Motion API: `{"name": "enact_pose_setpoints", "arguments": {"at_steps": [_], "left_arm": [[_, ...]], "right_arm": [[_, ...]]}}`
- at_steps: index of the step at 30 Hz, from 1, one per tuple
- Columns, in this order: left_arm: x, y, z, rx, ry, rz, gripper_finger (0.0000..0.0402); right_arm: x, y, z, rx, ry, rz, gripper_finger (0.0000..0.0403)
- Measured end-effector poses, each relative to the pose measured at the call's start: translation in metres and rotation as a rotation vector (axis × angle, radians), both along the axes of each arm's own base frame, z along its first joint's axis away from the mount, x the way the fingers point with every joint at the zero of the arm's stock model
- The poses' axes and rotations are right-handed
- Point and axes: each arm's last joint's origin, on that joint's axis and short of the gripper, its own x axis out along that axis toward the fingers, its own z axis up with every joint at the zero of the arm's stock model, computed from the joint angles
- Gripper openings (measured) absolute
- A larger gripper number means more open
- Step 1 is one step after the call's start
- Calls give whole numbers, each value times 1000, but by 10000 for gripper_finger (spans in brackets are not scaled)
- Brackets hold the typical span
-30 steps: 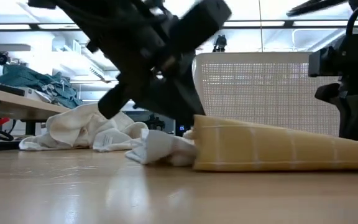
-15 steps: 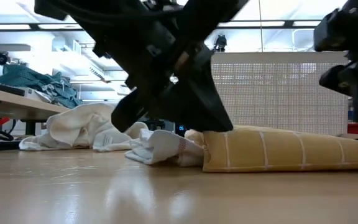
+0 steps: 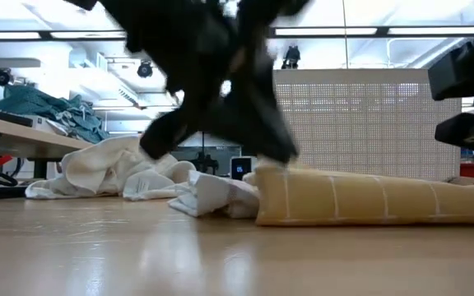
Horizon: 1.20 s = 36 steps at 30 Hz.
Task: Fold towel
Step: Fold the yellow squared towel
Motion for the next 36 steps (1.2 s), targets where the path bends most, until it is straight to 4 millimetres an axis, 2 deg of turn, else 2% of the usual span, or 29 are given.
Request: {"name": "enact_pose_setpoints", "arguments": {"at_steps": [3,6,10,13,17,24,30,36], "left_arm": [[1,-4,22,-17,-53,-38,36],[1,-5,35,-13,-72,-84,36],[5,0,47,105,-113,-74,36],[6,17,43,192,-68,-12,36],[9,41,26,289,65,2,36],[21,70,0,272,170,-20,36],[20,71,4,272,175,-41,36],[19,70,7,270,168,-42,36]], "right_arm": [[-2,-3,2,-34,13,-29,0],[-5,-6,10,-67,8,-60,0],[-9,-11,20,-115,-30,-91,0],[-8,-16,30,-131,-70,-126,0],[-6,-26,33,-221,-118,-165,0],[2,-47,22,-314,-65,-158,0],[2,-58,29,-282,-50,14,0],[5,-68,34,-289,-83,54,5]]}}
